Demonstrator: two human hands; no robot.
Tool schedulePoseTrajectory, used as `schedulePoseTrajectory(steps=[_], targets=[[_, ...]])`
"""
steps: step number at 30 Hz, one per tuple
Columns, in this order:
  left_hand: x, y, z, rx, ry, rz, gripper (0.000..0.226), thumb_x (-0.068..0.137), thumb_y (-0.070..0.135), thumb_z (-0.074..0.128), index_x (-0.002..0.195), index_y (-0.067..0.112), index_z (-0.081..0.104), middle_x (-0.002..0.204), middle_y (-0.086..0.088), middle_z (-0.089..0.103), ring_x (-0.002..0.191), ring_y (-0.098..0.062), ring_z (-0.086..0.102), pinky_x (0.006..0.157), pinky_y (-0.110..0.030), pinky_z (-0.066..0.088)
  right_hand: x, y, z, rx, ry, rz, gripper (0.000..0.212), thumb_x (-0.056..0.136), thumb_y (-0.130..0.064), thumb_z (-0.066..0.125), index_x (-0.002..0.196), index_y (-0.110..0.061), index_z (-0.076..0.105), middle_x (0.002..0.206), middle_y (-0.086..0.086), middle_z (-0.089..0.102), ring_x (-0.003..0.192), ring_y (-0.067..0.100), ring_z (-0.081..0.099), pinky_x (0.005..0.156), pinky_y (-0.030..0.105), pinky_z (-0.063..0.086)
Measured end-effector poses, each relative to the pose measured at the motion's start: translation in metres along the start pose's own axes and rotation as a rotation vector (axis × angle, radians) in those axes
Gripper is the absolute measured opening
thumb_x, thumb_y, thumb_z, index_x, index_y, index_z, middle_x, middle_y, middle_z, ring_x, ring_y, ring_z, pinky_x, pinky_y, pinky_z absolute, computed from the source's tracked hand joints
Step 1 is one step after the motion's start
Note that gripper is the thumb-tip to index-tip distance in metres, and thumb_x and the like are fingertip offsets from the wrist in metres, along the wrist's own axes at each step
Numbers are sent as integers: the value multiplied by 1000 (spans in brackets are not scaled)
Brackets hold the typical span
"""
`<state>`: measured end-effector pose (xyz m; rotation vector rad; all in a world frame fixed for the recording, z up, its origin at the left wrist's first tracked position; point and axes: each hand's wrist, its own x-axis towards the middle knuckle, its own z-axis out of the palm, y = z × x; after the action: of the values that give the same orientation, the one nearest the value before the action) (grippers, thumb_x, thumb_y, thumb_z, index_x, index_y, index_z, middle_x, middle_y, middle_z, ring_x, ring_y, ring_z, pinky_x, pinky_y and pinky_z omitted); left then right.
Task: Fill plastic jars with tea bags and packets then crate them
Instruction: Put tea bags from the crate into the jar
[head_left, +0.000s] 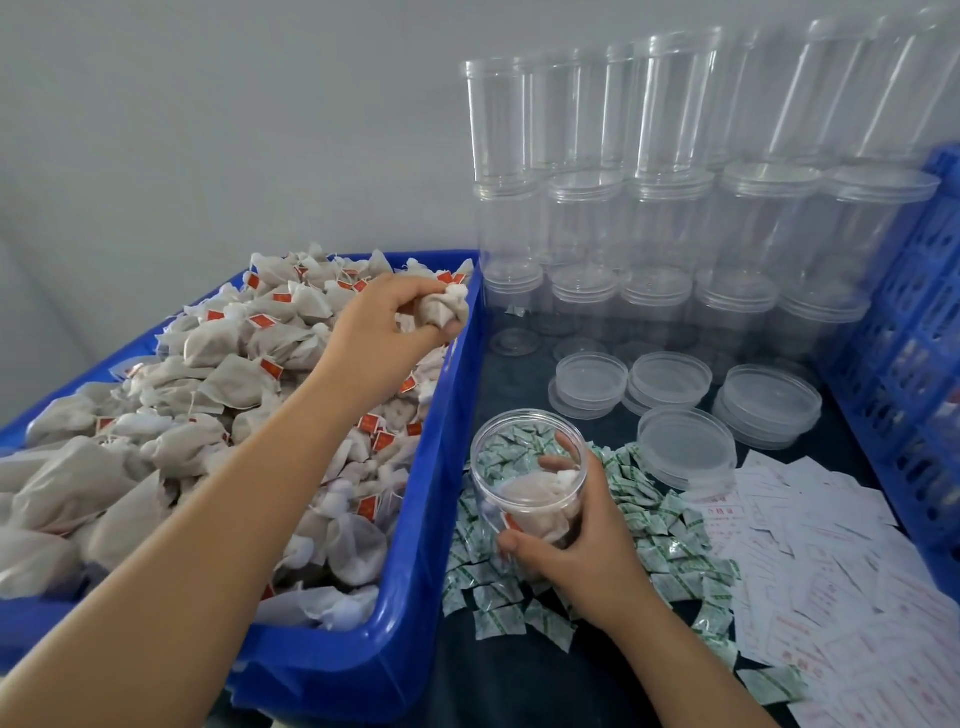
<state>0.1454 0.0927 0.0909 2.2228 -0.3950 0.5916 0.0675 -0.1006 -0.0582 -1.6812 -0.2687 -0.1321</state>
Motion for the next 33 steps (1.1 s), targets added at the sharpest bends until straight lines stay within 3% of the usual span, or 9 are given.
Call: schedulePoseTrajectory(steps=[4,8,13,16,20,27,31,33], targets=[[-9,19,-4,-143,-70,48,29,81,21,73,103,37,62,95,21,63,91,9,57,77,-7,47,1,2,0,-3,5,-9,90,49,-57,85,119,-79,31,116,-41,48,111,-11,55,82,8,48],[-15,31,-10,-251,-192,110,34,79,12,74,104,32,64,97,17,66,93,2,63,81,-12,50,2,2,0,-18,6,-4,91,49,-59,84,121,-77,32,117,-41,49,111,-11,55,82,8,48],[-20,35,-12,-279,-321,121,32,77,11,74,99,31,64,96,13,68,93,-3,63,82,-17,52,1,5,0,0,-4,-16,93,52,-54,86,132,-52,38,121,-27,54,110,-8,58,80,8,48],[-21,34,-14,-269,-392,111,28,73,21,73,98,32,65,96,16,67,92,-4,63,79,-15,51,1,4,-1,-8,0,-15,89,51,-55,85,123,-69,35,116,-37,50,110,-9,56,81,9,49],[-21,31,-11,-177,-465,113,30,75,14,76,98,31,67,95,19,67,90,0,63,79,-13,49,1,3,-1,-28,13,-24,90,51,-59,84,119,-79,30,119,-41,49,113,-13,53,83,6,47],[-27,28,7,-32,-582,136,29,76,16,77,96,34,66,91,17,67,89,3,58,77,-19,50,2,2,0,3,10,-55,89,53,-51,85,118,-80,33,118,-38,52,113,-11,55,80,4,46],[-29,27,16,50,-571,190,22,76,24,73,97,27,68,92,12,67,85,-7,59,75,-26,50,2,2,0,28,7,-63,89,54,-46,87,122,-74,37,128,-15,57,112,-4,59,80,9,49],[-30,27,19,66,-569,237,21,78,19,74,99,21,69,92,10,68,85,-7,59,72,-19,48,2,2,1,45,8,-70,88,56,-44,87,124,-71,40,124,-20,59,113,-2,60,82,9,49]])
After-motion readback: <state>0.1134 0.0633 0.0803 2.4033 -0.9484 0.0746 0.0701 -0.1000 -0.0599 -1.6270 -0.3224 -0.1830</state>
